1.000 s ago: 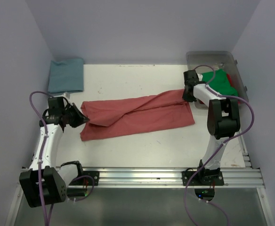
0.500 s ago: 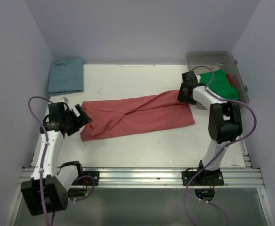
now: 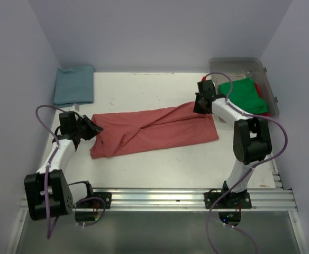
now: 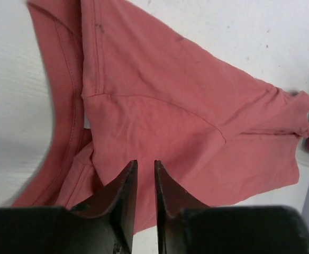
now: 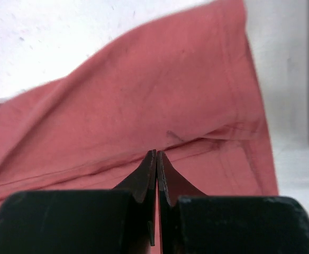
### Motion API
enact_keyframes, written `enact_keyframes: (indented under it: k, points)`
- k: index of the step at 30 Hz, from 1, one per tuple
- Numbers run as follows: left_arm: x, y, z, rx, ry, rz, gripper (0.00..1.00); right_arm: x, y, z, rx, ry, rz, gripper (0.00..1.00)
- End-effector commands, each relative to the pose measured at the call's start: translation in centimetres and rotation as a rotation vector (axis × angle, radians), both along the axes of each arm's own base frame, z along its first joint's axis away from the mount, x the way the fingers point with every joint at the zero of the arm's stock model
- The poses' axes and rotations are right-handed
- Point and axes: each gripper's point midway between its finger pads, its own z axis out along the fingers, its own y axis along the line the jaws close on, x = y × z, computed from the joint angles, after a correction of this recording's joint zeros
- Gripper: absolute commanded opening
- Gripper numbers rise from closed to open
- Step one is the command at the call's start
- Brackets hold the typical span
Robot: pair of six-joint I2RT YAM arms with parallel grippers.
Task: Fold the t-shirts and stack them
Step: Fold the other side of the tshirt into a rectangle, then rotate the tshirt 90 degrees
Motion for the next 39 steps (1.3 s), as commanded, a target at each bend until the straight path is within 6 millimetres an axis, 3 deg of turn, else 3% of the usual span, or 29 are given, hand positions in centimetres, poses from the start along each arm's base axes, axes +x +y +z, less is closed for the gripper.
enact_keyframes:
  k: [1,2,4,11,17,21,27,30,31,32,33,34,35,36,37,39]
  points:
    - [3.5,-0.5,1.0,-0.03,-0.143,-0.038,0.14,0.2,2.5,-1.8,0.053,0.028,0.064,0.0]
    - [3.8,-0.7,-0.1,-0.037,-0.115,-0.037,0.06,0.0,3.2,-2.3,0.056,0.032,0.074,0.0]
    - [4.0,-1.1,-0.8,-0.064,-0.1,-0.043,0.01,-0.3,3.9,-3.5,0.052,0.049,0.088,0.0]
    - [3.3,-1.6,-2.6,-0.06,-0.052,-0.023,0.0,-2.0,5.0,-5.3,0.019,0.079,0.112,0.0]
    - [2.9,-2.9,-5.8,-0.055,0.05,-0.029,0.0,-4.7,4.3,-8.3,-0.019,0.144,0.109,0.0]
    - [3.5,-3.0,-7.5,-0.036,0.109,-0.016,0.0,-6.5,4.1,-9.2,-0.033,0.18,0.111,0.0]
    - [7.3,-1.6,-8.1,-0.007,0.128,0.067,0.0,-10.4,4.8,-9.0,-0.112,0.2,0.16,0.0]
    - [9.8,-1.1,-9.1,-0.002,0.147,0.087,0.0,-13.0,5.8,-9.1,-0.099,0.214,0.187,0.0]
    - [11.7,-1.1,-8.2,-0.001,0.116,0.087,0.0,-13.9,6.5,-9.0,-0.095,0.214,0.212,0.0]
    - [12.6,-1.1,-8.1,-0.007,0.113,0.078,0.0,-15.2,6.6,-9.5,-0.101,0.235,0.224,0.0]
    - [12.9,-1.1,-9.5,-0.009,0.154,0.072,0.0,-15.7,7.0,-8.9,-0.095,0.223,0.235,0.0]
    - [15.0,-1.4,-8.2,-0.025,0.112,0.054,0.0,-16.7,7.9,-8.8,-0.097,0.223,0.256,0.0]
    - [15.8,-1.7,-8.2,-0.035,0.101,0.036,0.0,-17.9,8.0,-9.0,-0.108,0.238,0.266,0.0]
    - [16.1,-2.0,-9.6,-0.048,0.135,0.021,0.0,-18.4,8.6,-8.4,-0.093,0.224,0.266,0.0]
    - [17.8,-2.5,-8.5,-0.072,0.098,-0.006,0.0,-19.5,9.6,-8.4,-0.093,0.226,0.301,0.0]
    - [19.7,-3.4,-8.7,-0.104,0.07,-0.064,0.0,-21.0,10.4,-7.9,-0.078,0.228,0.311,0.0]
